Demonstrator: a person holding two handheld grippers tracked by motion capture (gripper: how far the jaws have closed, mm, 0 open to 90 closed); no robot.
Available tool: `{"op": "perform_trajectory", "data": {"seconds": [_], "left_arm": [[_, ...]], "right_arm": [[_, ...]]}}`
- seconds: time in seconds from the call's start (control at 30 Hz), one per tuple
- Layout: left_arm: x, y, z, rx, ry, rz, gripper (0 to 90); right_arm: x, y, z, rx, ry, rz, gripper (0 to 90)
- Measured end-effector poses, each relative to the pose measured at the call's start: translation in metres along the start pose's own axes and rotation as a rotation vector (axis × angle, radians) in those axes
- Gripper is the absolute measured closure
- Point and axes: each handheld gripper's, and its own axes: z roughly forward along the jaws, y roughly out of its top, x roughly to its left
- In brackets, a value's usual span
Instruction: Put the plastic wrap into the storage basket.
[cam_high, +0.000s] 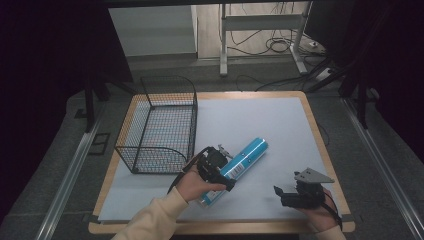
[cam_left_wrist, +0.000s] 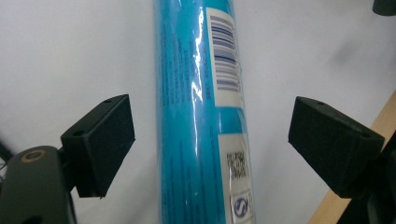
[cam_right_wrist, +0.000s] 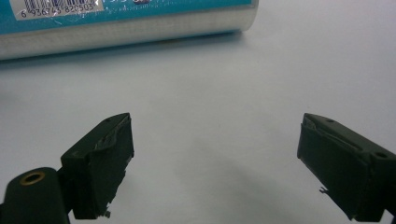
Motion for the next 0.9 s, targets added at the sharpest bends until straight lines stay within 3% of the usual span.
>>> {"op": "perform_trajectory", "data": {"seconds": [0.33, 0.9], "left_arm": [[0.000, 0.014, 0.013, 0.018, -0.021, -0.005, 13.8], [0.004, 0.033, 0.033, 0.065, 0.000, -0.007, 13.8]], "right_arm": [[0.000, 0.000, 0.000, 0.003, 0.000, 0.004, 11.1], [-0.001, -0.001, 0.001, 0.006, 0.001, 0.005, 11.1]]}}
